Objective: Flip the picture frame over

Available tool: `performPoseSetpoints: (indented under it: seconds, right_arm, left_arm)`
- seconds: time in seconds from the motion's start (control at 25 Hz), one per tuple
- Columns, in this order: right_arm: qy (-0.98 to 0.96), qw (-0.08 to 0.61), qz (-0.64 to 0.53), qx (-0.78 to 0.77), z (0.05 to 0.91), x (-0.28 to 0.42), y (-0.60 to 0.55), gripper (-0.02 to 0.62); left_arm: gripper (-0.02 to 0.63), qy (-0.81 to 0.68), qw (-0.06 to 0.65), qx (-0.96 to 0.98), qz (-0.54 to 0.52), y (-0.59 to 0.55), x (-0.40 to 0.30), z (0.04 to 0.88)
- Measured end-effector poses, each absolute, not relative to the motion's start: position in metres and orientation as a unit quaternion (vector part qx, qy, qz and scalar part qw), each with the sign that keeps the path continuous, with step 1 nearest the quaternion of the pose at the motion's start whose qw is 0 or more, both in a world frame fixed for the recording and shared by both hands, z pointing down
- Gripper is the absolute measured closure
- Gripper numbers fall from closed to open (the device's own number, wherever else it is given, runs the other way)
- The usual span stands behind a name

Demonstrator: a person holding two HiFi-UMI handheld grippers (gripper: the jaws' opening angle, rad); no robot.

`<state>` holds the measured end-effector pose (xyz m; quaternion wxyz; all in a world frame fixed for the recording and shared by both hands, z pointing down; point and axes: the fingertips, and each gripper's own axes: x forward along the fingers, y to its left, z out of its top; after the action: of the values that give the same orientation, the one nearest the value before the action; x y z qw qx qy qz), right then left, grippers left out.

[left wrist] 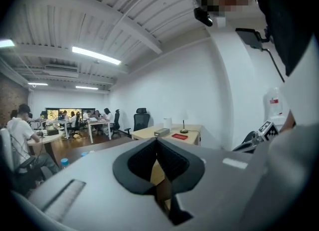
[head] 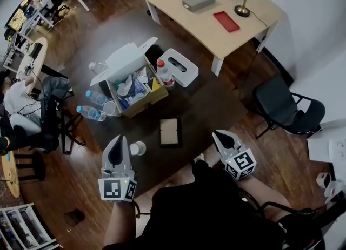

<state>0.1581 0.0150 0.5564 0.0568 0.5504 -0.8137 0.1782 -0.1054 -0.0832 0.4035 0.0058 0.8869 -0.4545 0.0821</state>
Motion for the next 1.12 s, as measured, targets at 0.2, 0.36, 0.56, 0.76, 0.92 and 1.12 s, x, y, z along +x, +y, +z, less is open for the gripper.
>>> performPoseSetpoints:
  seconds: [0.2, 0.36, 0.56, 0.76, 0.92, 1.12]
  right_arm:
    - [-0.843, 0.074, 0.176, 0.503, 0.563, 0.161, -0.015, 0.592]
    - [-0.864, 0.06, 0.173, 0.47, 0.557, 0.14, -0.031, 0.592]
    - [-0.871, 0.073, 0.176, 0.453, 0.559, 0.112, -0.045, 0.592]
    - [-0.874, 0.086, 0.168, 0.447, 0.539, 0.085, -0.058, 0.592]
    - [-0.877, 0.111, 0.134, 0.447, 0.523, 0.072, -0.074, 0.592]
    - [-0.874, 0.129, 0.121, 0.452, 0.52, 0.055, -0.079, 0.592]
  left_arm:
    - [0.606, -0.485, 0.008, 0.871, 0.076, -0.085, -0.1, 0.396]
    - [0.606, -0.49, 0.01, 0.869, 0.067, -0.08, -0.104, 0.395]
    - [0.606, -0.503, 0.033, 0.863, 0.023, -0.085, -0.126, 0.395]
    - [0.606, -0.523, 0.048, 0.85, 0.042, -0.093, -0.157, 0.411]
    - [0.606, -0.521, 0.063, 0.851, 0.025, -0.101, -0.169, 0.419]
    - [0.606, -0.49, 0.066, 0.869, 0.006, -0.099, -0.165, 0.424]
